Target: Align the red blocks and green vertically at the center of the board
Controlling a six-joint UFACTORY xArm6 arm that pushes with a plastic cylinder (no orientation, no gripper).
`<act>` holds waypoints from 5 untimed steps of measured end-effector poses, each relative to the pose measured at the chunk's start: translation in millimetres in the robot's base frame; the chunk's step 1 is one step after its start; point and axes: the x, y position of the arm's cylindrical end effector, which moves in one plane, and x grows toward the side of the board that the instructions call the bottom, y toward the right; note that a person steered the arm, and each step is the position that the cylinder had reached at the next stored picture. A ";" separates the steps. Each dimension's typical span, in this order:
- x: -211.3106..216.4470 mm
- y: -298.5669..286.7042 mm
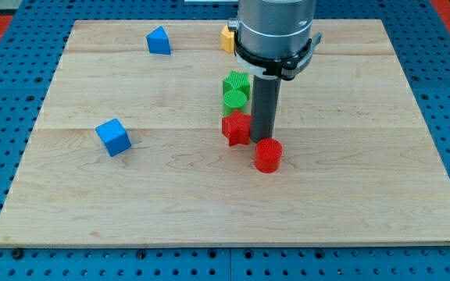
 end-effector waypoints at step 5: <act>48.4 25.1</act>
